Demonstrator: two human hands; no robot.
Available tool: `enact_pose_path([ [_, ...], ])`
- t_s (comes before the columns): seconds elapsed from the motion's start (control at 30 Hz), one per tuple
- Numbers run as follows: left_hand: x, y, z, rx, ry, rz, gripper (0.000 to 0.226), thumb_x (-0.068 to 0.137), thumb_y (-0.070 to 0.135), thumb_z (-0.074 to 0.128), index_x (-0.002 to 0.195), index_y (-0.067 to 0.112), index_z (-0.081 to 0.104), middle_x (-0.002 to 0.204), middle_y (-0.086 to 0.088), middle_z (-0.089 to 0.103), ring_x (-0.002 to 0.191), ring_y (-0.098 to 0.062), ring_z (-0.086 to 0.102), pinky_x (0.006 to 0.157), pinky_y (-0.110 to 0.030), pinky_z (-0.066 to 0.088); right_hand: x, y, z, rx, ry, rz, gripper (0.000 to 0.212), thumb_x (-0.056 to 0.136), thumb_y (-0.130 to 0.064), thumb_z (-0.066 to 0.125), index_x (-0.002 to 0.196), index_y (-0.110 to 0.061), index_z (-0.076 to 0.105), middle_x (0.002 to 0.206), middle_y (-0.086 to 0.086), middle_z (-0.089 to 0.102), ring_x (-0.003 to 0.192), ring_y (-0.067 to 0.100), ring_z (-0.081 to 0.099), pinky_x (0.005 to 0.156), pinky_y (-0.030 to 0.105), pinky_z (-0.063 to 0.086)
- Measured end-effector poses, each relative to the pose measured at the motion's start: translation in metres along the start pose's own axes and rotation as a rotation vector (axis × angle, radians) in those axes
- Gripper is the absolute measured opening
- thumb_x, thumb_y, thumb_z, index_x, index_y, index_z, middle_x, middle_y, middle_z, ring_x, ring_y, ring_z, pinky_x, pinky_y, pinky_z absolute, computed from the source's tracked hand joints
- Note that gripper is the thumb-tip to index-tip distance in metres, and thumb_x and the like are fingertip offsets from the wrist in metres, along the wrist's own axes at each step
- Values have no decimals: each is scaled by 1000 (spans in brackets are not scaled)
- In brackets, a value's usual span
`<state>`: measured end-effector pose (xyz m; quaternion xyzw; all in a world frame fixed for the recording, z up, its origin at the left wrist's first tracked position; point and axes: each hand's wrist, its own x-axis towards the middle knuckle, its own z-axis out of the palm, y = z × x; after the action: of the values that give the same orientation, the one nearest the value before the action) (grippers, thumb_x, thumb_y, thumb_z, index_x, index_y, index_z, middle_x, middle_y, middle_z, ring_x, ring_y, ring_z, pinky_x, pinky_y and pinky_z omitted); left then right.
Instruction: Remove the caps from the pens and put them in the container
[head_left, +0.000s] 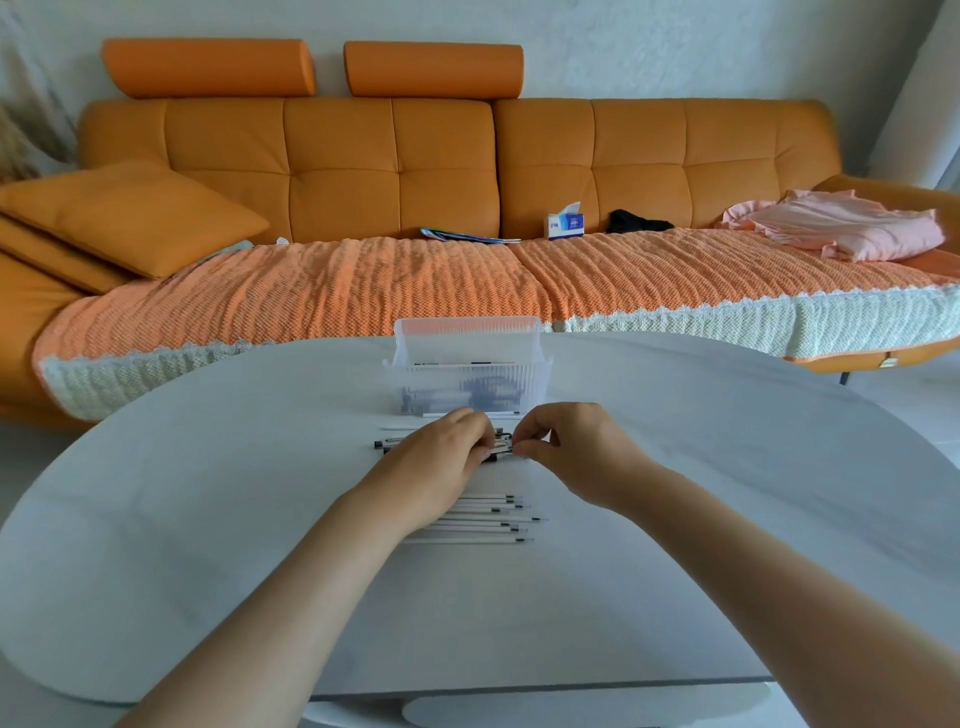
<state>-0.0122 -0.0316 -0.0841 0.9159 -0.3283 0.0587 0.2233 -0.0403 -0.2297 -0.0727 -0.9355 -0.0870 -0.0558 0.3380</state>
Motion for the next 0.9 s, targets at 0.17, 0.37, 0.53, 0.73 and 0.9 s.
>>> enact_pose_path([
  [0.17,-1,-3,-2,-31,-2,-15,7,100,27,48,94,24,52,97,14,52,89,-12,55,81,-38,47,-1,-4,2,28,2,-19,8,88,-22,72,84,-28,70,79,-16,64,62,-11,52,60,7,38],
  [0.37,-4,-6,-4,-90,-16,-55,8,100,26,49,96,24,55,98,14,53,91,-9,53,83,-32,46,-2,-6,3,39,-3,-4,10,86,-21,73,85,-32,73,87,-17,68,64,-10,53,62,11,37],
  [0.53,-7,-4,-8,-129,2,-66,9,100,24,49,94,25,55,96,15,54,89,-2,51,78,-21,41,-2,-8,3,-40,41,24,7,85,-37,74,85,-39,67,86,-18,67,64,-6,52,61,17,36],
  [0.73,-11,-7,-5,-117,17,-58,10,100,23,48,92,25,54,95,16,53,89,-3,52,78,-23,42,-4,-16,3,-171,-9,-36,16,90,-42,66,77,-35,62,78,-17,62,68,0,51,62,24,38],
  [0.9,-18,-8,-5,-123,17,-35,10,100,25,50,91,23,55,92,14,52,86,-5,52,78,-26,44,-3,-15,9,-87,-93,-19,19,91,-38,65,75,-27,68,79,-6,67,57,1,50,59,24,38],
])
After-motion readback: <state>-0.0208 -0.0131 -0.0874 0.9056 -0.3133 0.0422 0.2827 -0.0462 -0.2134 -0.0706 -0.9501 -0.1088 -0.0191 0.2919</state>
